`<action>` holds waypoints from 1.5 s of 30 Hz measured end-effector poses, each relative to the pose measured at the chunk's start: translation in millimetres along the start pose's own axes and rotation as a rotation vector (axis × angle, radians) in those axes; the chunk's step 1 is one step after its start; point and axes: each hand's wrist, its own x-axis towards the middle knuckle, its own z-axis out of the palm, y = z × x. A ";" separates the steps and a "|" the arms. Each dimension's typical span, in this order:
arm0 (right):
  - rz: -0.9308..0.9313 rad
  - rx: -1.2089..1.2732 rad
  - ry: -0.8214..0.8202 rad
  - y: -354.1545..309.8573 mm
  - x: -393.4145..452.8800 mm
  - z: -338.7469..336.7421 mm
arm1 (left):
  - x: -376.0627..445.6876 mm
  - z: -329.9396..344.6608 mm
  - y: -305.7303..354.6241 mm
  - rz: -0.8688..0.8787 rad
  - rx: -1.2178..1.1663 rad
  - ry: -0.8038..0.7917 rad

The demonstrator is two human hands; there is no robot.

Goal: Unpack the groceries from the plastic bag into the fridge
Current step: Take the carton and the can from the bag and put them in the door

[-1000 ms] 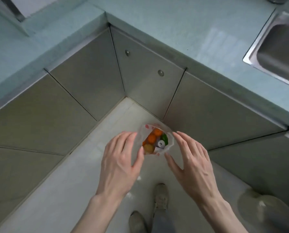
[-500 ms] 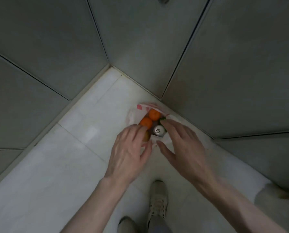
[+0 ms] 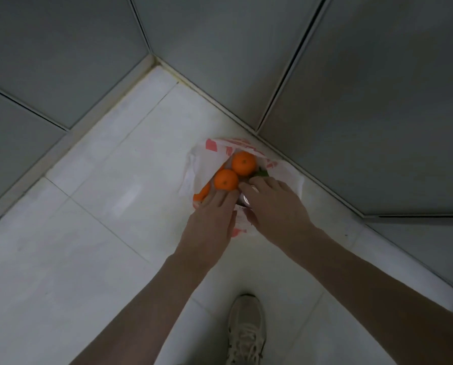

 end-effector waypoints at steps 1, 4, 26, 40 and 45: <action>0.010 -0.010 -0.036 0.4 3.8 5.7 | 3.6 9.9 -4.3 -0.020 0.029 -0.032; 0.049 -0.059 -0.088 4.8 15.3 21.7 | 14.7 33.2 -13.8 -0.086 0.136 -0.147; -0.014 -0.161 -0.272 32.6 62.6 71.4 | 38.4 102.8 -39.4 -0.103 0.015 -0.336; 0.018 -0.081 -0.216 18.8 18.3 15.5 | -6.6 16.0 -11.2 -0.309 -0.093 -0.202; 0.030 -0.043 -0.153 -3.9 -23.6 -69.0 | -28.3 -57.1 36.2 -0.232 -0.035 -0.176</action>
